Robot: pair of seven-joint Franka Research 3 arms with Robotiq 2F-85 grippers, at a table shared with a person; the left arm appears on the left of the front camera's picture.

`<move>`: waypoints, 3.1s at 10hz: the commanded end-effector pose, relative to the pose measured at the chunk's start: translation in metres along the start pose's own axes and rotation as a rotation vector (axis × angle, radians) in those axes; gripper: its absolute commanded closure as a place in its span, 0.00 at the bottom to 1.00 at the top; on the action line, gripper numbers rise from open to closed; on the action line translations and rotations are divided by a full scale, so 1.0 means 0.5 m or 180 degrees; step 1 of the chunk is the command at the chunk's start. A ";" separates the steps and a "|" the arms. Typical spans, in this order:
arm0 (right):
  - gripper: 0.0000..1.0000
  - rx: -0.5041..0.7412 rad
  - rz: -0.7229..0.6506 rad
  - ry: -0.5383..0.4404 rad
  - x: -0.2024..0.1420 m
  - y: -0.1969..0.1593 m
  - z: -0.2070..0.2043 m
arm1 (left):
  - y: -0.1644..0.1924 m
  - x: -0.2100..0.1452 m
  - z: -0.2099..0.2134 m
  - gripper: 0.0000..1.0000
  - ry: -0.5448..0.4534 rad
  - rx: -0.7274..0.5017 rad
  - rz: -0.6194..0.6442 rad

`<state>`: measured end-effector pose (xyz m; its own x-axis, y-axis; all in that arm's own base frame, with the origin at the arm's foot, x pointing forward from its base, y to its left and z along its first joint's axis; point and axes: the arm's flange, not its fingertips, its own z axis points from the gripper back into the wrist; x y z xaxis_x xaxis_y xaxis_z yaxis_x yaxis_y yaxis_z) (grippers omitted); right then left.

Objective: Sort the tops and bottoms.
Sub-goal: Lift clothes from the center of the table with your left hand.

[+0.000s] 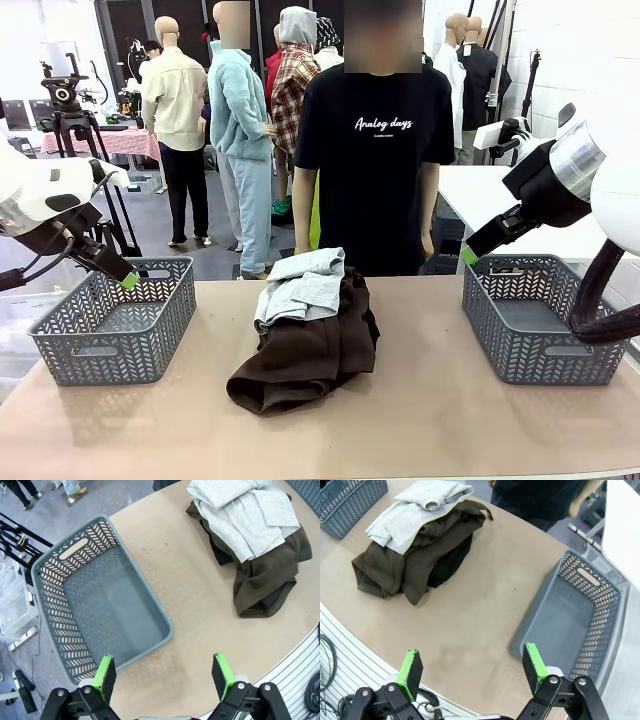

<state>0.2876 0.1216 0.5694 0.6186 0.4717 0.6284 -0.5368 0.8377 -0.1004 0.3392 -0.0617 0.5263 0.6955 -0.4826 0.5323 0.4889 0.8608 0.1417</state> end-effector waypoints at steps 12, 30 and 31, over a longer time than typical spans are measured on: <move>0.00 -0.0015 0.0017 -0.0008 0.003 -0.002 -0.007 | -0.057 0.138 -0.055 0.00 -0.0255 -0.0674 0.0025; 0.00 -0.0015 0.0017 -0.0008 0.003 -0.002 -0.007 | -0.211 0.519 -0.435 0.00 0.1168 -0.1792 -0.0539; 0.00 -0.0015 0.0017 -0.0008 0.003 -0.002 -0.007 | -0.219 0.524 -0.444 0.00 0.1107 -0.1644 -0.0577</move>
<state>0.2875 0.1224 0.5693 0.6181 0.4737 0.6273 -0.5364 0.8375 -0.1040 0.5755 -0.3142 0.4629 0.6632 -0.7147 0.2223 0.7436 0.5955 -0.3040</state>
